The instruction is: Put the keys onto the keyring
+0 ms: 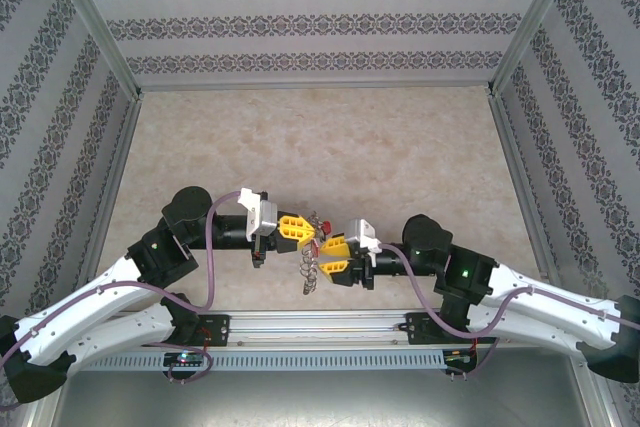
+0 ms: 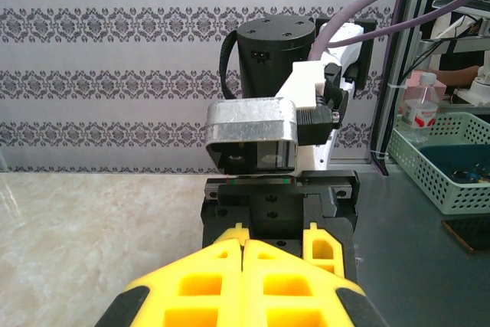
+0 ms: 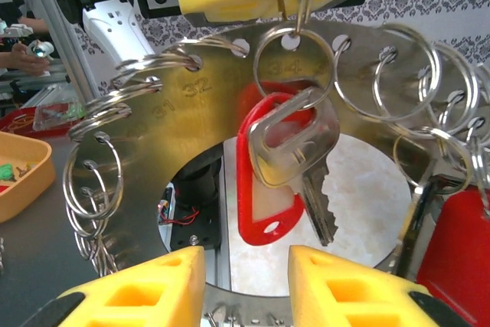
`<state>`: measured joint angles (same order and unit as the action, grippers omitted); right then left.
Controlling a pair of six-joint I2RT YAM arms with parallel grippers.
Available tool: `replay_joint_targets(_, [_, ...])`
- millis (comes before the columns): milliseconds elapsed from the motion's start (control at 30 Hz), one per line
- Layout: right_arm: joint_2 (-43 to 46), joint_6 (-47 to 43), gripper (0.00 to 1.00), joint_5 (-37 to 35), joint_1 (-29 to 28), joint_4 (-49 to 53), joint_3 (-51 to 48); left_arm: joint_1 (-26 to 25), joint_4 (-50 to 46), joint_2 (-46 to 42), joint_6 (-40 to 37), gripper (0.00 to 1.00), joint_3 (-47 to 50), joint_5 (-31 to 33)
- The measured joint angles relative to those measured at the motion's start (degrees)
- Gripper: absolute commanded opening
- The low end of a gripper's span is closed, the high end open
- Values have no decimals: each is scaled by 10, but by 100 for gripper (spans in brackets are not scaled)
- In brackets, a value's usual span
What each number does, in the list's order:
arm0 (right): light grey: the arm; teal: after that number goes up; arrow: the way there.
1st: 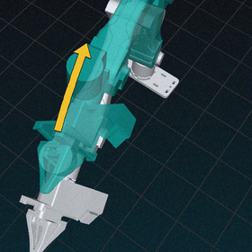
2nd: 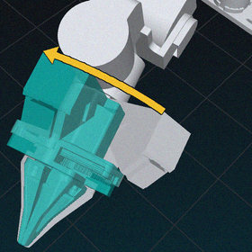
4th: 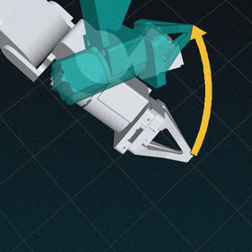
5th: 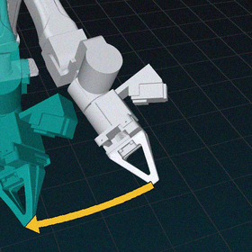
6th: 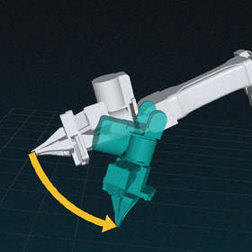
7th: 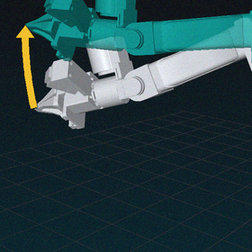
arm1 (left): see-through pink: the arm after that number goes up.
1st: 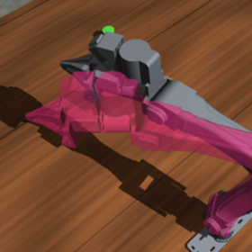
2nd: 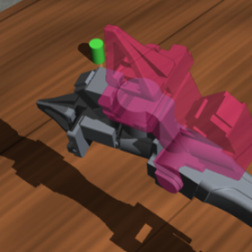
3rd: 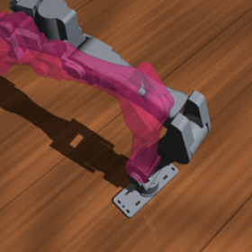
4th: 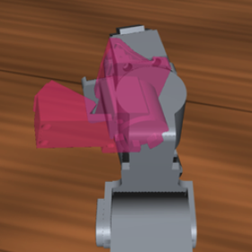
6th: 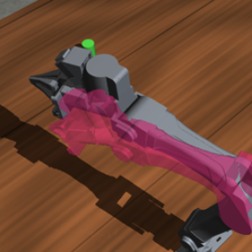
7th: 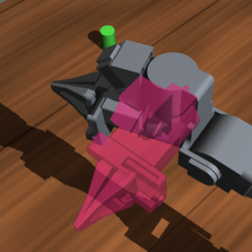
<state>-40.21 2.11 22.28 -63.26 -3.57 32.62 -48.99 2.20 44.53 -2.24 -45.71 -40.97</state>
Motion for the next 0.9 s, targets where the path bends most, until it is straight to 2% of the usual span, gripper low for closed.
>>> replay_joint_targets(200, [-22, -9, 32, -2, -4, -17, 15, 0, 0, 0, 2, 0, 0, 0])
replay_joint_targets(433, [-38, -10, 37, -2, -7, -36, 17, 0, 0, 0, 6, 0, 2, 0])
replay_joint_targets(567, [-46, -10, 44, -2, -10, -42, 23, 0, 0, 0, 6, 0, 2, 0])
replay_joint_targets(900, [-45, -10, 44, -16, -11, -49, 23, 2, 3, 0, 10, 0, 5, 0])
